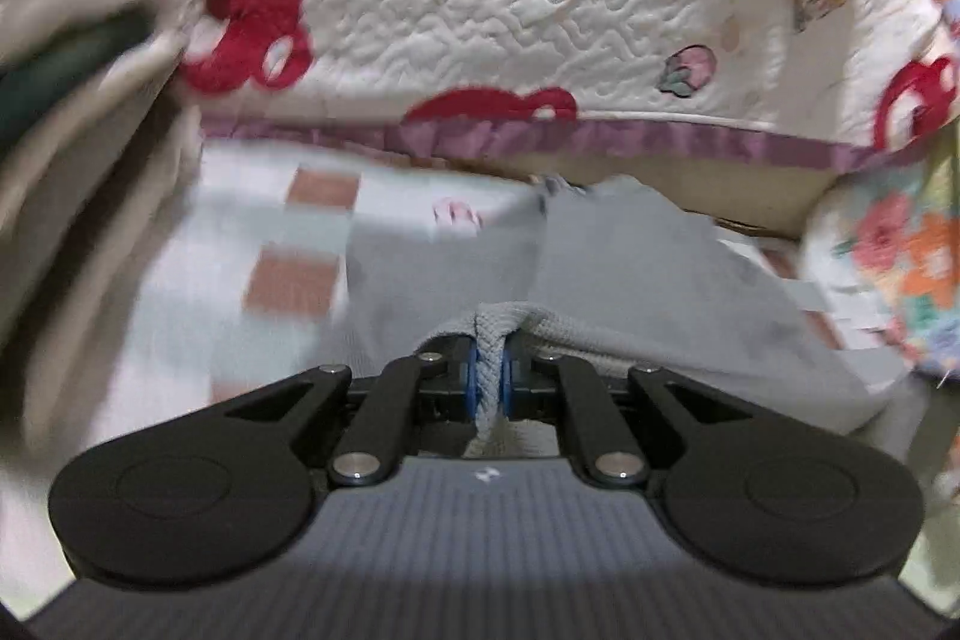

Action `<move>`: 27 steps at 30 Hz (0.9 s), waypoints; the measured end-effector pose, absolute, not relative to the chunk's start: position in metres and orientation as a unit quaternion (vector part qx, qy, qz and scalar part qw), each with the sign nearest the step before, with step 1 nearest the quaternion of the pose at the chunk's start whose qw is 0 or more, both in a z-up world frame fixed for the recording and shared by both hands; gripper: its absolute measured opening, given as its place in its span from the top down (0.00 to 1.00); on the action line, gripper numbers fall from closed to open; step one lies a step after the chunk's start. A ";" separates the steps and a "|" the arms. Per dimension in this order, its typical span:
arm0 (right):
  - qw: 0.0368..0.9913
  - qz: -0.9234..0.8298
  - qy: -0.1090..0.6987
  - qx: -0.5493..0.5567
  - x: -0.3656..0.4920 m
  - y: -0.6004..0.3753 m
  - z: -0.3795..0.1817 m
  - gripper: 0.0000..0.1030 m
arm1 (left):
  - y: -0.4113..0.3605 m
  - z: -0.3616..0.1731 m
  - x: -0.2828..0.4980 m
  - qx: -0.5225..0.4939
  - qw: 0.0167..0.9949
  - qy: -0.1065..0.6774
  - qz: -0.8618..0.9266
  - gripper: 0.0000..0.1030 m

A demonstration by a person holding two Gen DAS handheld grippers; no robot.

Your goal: Fold clothes

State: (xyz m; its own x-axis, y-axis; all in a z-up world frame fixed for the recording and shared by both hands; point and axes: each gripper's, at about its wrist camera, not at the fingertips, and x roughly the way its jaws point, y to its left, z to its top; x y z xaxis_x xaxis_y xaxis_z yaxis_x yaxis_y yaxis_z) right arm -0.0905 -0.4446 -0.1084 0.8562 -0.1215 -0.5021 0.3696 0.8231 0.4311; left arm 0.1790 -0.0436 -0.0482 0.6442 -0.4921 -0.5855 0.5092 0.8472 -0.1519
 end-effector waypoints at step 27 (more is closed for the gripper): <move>0.924 -0.084 0.231 0.292 -0.242 -0.344 -0.157 0.96 | 0.025 -0.079 0.053 0.064 0.876 0.405 -0.254 0.93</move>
State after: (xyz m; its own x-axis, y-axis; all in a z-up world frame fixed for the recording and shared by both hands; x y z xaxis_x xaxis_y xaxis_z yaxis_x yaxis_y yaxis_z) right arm -0.2420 -0.3440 -0.1571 0.8794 -0.0200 -0.4756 0.2893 0.8159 0.5007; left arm 0.0532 0.0250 -0.0793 0.5425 -0.3926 -0.7427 0.4962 0.8631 -0.0937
